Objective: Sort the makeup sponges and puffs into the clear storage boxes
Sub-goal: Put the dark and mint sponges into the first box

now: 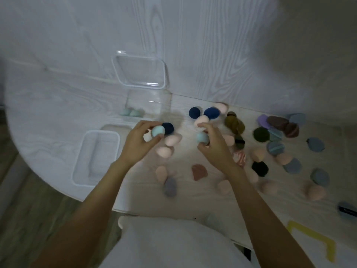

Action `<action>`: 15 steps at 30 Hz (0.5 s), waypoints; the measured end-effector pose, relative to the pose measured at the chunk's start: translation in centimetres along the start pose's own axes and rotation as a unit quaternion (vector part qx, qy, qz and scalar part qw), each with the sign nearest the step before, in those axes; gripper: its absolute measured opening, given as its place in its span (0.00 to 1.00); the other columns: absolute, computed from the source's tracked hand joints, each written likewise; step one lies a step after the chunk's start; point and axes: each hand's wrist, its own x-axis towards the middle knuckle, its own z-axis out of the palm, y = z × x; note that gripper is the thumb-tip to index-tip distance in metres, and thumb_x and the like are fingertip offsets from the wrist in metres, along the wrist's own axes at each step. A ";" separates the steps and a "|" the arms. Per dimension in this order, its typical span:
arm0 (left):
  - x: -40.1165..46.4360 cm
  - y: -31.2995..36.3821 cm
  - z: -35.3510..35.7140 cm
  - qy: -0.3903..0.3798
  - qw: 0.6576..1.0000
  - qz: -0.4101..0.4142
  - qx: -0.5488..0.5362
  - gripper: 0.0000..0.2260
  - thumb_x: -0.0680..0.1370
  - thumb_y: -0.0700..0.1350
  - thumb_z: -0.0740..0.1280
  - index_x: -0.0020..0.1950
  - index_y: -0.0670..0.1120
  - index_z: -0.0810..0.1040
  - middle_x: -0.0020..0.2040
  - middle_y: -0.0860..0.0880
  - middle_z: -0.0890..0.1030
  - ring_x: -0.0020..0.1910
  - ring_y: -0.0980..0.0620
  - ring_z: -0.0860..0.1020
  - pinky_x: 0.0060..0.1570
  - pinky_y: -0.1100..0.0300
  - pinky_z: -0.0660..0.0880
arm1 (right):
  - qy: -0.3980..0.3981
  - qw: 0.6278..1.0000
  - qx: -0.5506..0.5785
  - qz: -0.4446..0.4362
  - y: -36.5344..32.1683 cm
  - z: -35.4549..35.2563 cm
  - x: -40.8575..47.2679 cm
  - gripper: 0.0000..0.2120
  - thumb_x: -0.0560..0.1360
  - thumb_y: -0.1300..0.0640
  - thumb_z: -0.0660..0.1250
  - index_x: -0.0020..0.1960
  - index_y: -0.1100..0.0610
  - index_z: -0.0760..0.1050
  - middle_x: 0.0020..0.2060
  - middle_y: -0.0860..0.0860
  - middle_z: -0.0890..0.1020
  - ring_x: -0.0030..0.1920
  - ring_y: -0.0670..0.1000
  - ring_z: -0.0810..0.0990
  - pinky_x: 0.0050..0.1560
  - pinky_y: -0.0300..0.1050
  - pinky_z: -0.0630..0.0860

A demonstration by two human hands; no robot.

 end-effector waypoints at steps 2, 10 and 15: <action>1.3 -1.0 -2.4 0.022 1.000 -0.019 -0.003 0.13 0.75 0.48 0.68 0.59 0.50 0.76 0.56 0.55 0.78 0.53 0.64 0.74 0.54 0.69 0.70 | 0.001 0.999 -0.019 -0.026 -1.0 1.6 1.4 0.18 0.72 0.63 0.65 0.61 0.53 0.70 0.56 0.51 0.73 0.51 0.45 0.72 0.48 0.33 0.70; 9.2 -5.2 -4.3 -0.059 0.990 0.017 0.123 0.11 0.76 0.44 0.66 0.59 0.48 0.74 0.55 0.54 0.79 0.50 0.56 0.76 0.44 0.66 0.67 | 0.070 0.996 0.024 -0.040 -4.9 5.2 8.1 0.16 0.72 0.61 0.68 0.59 0.55 0.72 0.52 0.46 0.76 0.44 0.44 0.74 0.44 0.30 0.70; 10.6 -7.3 -3.5 -0.130 0.968 0.040 0.212 0.12 0.72 0.40 0.68 0.55 0.43 0.75 0.49 0.44 0.82 0.45 0.41 0.78 0.46 0.53 0.72 | 0.062 0.996 0.020 -0.064 -5.3 6.4 10.6 0.15 0.72 0.66 0.66 0.57 0.54 0.76 0.54 0.52 0.76 0.47 0.48 0.77 0.47 0.32 0.75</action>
